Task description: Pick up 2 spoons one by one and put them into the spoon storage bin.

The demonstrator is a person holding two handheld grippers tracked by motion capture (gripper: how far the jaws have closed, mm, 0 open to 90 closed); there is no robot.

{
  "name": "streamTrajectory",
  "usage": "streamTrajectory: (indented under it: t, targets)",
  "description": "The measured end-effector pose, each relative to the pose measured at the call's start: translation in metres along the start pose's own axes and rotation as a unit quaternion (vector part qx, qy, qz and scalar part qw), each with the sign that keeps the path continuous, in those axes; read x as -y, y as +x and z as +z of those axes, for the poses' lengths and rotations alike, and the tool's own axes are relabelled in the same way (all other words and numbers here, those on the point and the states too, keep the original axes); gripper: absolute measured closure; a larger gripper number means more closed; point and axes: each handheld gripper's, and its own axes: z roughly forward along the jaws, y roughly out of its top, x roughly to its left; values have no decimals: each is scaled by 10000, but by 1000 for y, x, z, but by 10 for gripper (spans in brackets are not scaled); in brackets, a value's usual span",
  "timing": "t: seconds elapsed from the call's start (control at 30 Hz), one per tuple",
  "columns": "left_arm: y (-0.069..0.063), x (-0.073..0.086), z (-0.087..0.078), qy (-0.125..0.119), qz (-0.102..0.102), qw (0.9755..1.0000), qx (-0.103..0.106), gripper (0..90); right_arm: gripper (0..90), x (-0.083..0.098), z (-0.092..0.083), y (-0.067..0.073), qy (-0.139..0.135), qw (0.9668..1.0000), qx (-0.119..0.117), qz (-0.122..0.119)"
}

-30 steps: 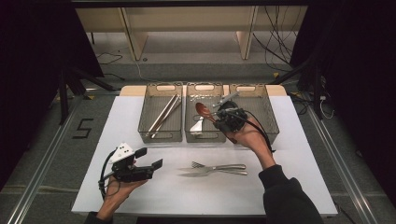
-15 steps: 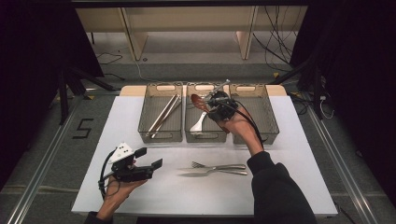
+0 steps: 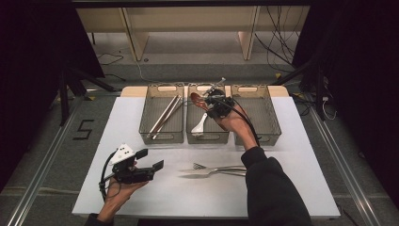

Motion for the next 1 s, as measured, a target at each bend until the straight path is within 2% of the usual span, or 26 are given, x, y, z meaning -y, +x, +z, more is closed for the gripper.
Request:
streamTrajectory:
  t: [0.5, 0.67, 0.77, 0.8, 1.0]
  targets:
    - [0, 0, -1, -1, 7, 10000, 5, 182, 807, 1, 15, -1, 77, 9999, 75, -6]
    - [0, 0, -1, -7, 9, 10000, -2, 181, 708, 2, 15, 0, 108, 9999, -58, 95]
    - [0, 0, -1, -8, 8, 10000, -5, 181, 674, 4, 10, 0, 14, 9998, -190, 41]
    - [1, 0, -1, -17, 5, 10000, -11, 181, 643, 5, 7, 1, 17, 9997, -242, 93]
    - [1, 0, -1, -36, -23, 10000, -15, 179, 524, 16, -11, 6, -209, 9982, -547, -91]
